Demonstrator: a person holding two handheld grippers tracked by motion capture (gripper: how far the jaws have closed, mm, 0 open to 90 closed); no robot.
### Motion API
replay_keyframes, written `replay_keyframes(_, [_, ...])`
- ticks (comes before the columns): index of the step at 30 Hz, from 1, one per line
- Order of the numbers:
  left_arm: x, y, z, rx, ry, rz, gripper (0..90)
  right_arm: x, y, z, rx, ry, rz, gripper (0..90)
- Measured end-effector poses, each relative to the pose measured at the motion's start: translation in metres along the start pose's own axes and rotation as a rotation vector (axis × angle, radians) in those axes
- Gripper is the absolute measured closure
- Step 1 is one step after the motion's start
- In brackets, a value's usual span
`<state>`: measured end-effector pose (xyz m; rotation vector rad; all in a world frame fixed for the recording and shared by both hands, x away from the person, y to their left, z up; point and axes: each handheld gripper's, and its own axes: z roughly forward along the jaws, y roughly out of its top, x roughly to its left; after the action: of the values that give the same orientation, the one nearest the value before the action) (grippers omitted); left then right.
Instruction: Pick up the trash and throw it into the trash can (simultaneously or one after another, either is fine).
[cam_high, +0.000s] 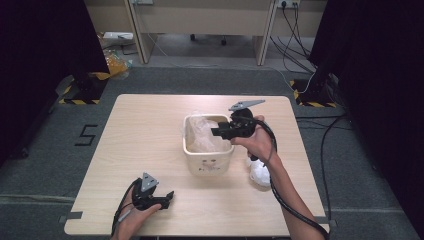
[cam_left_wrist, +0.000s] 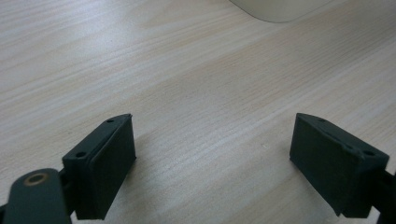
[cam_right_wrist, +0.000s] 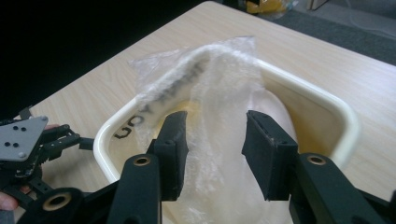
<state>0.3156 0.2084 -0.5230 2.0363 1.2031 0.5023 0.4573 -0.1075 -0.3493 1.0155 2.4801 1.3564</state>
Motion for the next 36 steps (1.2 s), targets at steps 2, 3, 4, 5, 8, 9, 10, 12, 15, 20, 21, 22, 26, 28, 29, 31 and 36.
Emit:
replay_keyframes(2, [0.0, 0.0, 0.0, 0.0, 0.0, 0.0, 13.2, -0.003, -0.004, -0.007, -0.012, -0.011, -0.002, 55.0])
replay_keyframes(3, [0.0, 0.0, 0.0, 0.0, 0.0, 0.0, 13.2, -0.004, -0.006, -0.011, -0.018, -0.017, 0.0, 53.1])
replay_keyframes(4, [0.0, 0.0, 0.0, 0.0, 0.0, 0.0, 13.2, -0.005, -0.008, -0.013, -0.026, -0.024, 0.0, 52.1])
replay_keyframes(5, [0.0, 0.0, 0.0, -0.001, 0.001, 0.0, 13.2, -0.007, -0.01, -0.017, -0.031, -0.036, 0.001, 51.1])
replay_keyframes(8, [0.0, 0.0, 0.0, -0.002, 0.001, 0.0, 13.2, -0.014, -0.019, -0.029, -0.05, -0.063, 0.013, 48.0])
replay_keyframes(9, [0.0, 0.0, 0.0, -0.002, 0.001, 0.0, 13.2, -0.017, -0.023, -0.033, -0.06, -0.075, 0.02, 47.2])
replay_keyframes(10, [0.0, 0.0, 0.0, -0.002, 0.001, 0.0, 13.2, -0.019, -0.025, -0.036, -0.064, -0.082, 0.027, 46.3])
replay_keyframes(12, [0.0, 0.0, 0.0, -0.002, 0.001, 0.0, 13.2, -0.025, -0.033, -0.044, -0.067, -0.11, 0.033, 44.6])
replay_keyframes(15, [0.0, 0.0, 0.0, -0.002, 0.001, -0.002, 13.2, -0.033, -0.045, -0.054, -0.074, -0.125, 0.059, 42.1])
replay_keyframes(20, [0.0, 0.0, 0.0, -0.002, 0.001, -0.002, 13.2, -0.044, -0.066, -0.064, -0.081, -0.152, 0.092, 37.0])
replay_keyframes(21, [0.0, 0.0, 0.0, -0.002, 0.002, -0.002, 13.2, -0.046, -0.07, -0.066, -0.08, -0.16, 0.09, 36.5])
replay_keyframes(22, [0.0, 0.0, 0.0, -0.002, 0.002, -0.002, 13.2, -0.046, -0.074, -0.067, -0.079, -0.168, 0.096, 36.2])
replay_keyframes(26, [0.0, 0.0, 0.0, -0.002, 0.002, -0.002, 13.2, -0.051, -0.09, -0.07, -0.083, -0.176, 0.109, 35.5])
replay_keyframes(28, [0.0, 0.0, 0.0, -0.002, 0.002, -0.002, 13.2, -0.053, -0.097, -0.072, -0.086, -0.184, 0.121, 35.3])
replay_keyframes(29, [0.0, 0.0, 0.0, -0.002, 0.002, -0.002, 13.2, -0.054, -0.101, -0.073, -0.088, -0.191, 0.122, 35.2])
replay_keyframes(31, [0.0, 0.0, 0.0, -0.002, 0.002, -0.002, 13.2, -0.056, -0.108, -0.076, -0.093, -0.203, 0.135, 35.1])
replay_keyframes(36, [-0.001, 0.0, 0.0, -0.003, 0.005, -0.005, 13.2, -0.059, -0.122, -0.082, -0.099, -0.226, 0.15, 35.1])
